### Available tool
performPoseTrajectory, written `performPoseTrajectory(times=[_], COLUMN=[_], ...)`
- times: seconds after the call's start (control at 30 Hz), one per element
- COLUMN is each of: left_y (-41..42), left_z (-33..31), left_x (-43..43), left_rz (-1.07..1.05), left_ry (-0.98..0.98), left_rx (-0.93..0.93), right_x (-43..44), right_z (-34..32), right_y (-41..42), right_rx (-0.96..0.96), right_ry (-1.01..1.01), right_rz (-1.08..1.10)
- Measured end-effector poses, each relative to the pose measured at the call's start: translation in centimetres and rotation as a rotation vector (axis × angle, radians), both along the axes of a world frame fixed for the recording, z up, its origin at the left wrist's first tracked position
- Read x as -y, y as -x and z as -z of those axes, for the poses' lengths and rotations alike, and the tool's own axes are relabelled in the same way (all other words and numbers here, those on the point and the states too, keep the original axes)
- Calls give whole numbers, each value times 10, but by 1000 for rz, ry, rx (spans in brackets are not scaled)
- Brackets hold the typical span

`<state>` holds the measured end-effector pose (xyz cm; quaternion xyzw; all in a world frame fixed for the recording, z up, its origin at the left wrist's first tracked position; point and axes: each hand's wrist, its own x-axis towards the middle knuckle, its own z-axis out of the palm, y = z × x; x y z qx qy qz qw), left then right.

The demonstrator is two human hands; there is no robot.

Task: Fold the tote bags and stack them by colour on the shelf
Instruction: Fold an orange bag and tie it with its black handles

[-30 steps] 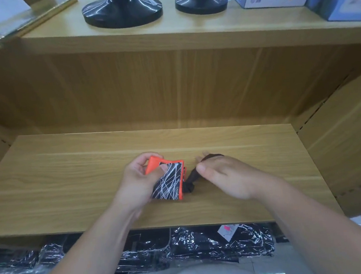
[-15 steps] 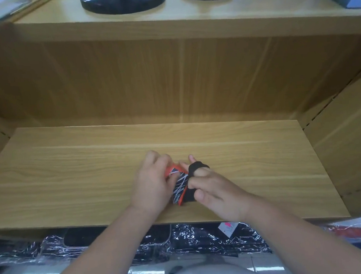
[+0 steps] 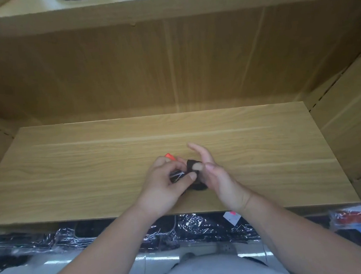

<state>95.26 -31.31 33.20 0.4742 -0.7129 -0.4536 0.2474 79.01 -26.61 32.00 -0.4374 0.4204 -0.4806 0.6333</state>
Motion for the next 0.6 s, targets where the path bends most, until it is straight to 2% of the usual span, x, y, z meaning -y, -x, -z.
performPoseTrajectory(times=[0.1, 0.23, 0.3, 0.37, 0.43, 0.53, 0.6], left_y=[1, 6, 9, 11, 14, 13, 10], left_z=[3, -6, -10, -11, -13, -13, -16], left_x=[1, 1, 1, 2, 1, 0, -1], left_rz=[-30, -48, -59, -93, -118, -150, -183], left_ry=[20, -53, -91, -133, -180, -219, -277], left_rx=[44, 115, 127, 109, 88, 52, -21], right_x=[1, 2, 1, 0, -4, -11, -14], right_z=[-1, -6, -12, -17, -20, -14, -4], right_y=[3, 11, 18, 22, 20, 12, 8], right_rx=[48, 58, 20, -142, -296, -330, -470], right_ry=[4, -56, -71, -30, 34, 46, 28], right_rz=[-70, -84, -96, -89, 8, 243, 398])
